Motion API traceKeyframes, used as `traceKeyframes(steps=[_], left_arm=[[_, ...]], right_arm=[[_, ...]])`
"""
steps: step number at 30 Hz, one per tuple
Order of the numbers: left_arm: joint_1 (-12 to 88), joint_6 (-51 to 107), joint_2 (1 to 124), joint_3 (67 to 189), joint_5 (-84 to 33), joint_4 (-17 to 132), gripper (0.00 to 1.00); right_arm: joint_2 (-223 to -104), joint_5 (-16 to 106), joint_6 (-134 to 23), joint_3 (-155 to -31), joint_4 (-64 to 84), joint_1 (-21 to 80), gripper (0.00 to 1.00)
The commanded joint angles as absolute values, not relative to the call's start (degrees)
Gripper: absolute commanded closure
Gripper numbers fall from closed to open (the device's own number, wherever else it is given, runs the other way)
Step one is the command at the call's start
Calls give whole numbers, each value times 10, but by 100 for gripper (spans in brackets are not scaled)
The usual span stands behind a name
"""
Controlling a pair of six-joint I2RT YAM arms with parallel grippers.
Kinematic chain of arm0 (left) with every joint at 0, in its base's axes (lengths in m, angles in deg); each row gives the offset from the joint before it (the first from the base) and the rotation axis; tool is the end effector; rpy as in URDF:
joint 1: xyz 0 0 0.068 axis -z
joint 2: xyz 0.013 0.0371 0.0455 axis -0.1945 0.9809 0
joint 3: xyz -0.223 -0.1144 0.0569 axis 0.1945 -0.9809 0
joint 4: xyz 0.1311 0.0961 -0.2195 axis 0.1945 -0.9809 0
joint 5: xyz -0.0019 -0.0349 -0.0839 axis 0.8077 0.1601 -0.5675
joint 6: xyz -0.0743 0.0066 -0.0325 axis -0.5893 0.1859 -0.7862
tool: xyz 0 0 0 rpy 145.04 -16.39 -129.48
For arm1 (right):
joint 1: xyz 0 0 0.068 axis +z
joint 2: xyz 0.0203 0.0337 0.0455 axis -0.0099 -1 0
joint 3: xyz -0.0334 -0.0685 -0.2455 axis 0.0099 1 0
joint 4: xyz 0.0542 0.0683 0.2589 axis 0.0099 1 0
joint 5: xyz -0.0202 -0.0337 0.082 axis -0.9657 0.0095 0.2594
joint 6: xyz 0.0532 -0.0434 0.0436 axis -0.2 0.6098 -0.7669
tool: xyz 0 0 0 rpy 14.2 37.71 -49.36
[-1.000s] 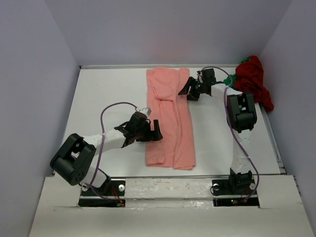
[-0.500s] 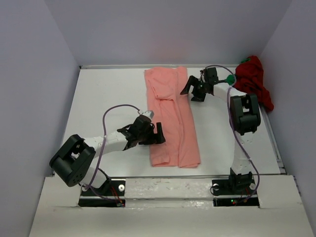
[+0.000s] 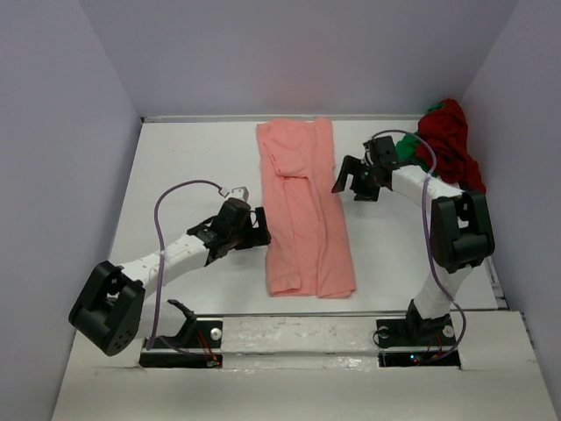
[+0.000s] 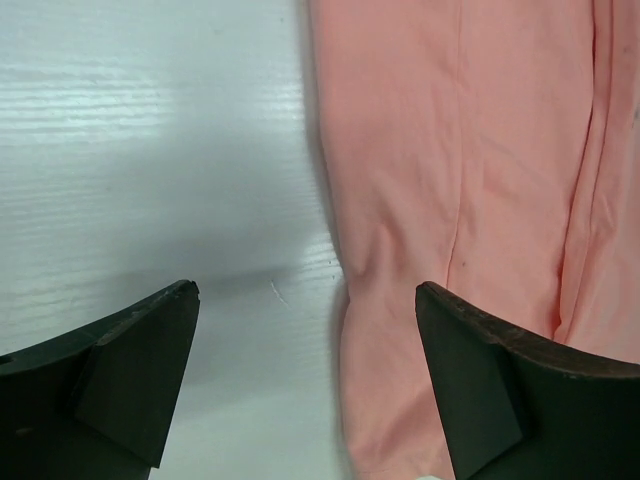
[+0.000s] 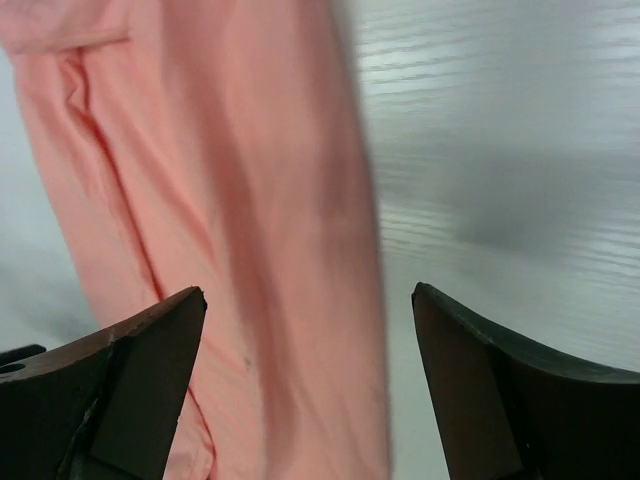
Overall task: Fold and stack the t-shirts
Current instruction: Fold the tshirt
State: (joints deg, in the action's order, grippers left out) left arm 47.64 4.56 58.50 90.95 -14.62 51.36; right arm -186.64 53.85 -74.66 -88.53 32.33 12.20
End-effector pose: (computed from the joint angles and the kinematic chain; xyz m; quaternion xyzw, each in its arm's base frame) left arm 0.2385 -0.1720 0.1482 0.0020 0.9089 -0.2259 0.3505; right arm 0.3975 0.1022 0.1473 0.0771 0.9430 0.2241 0.2338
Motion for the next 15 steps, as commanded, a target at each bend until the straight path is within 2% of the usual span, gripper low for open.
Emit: traceKeyframes(steps=[1,6,12,15], left_arm=[[460,80,580,959,-120,500,1],[460,101,637,1022,-134,500,1],[459,104,691,1054,-189,542,1],[460,105,715,1066,-202,550,1]], right_arm=[[-1838,532,-726,-875,318,180,11],[-1833,539,-732,-861,311,204,13],[-1843,544,-732,-844,295,210,45],[-1854,547,-730,-850,295,210,41]])
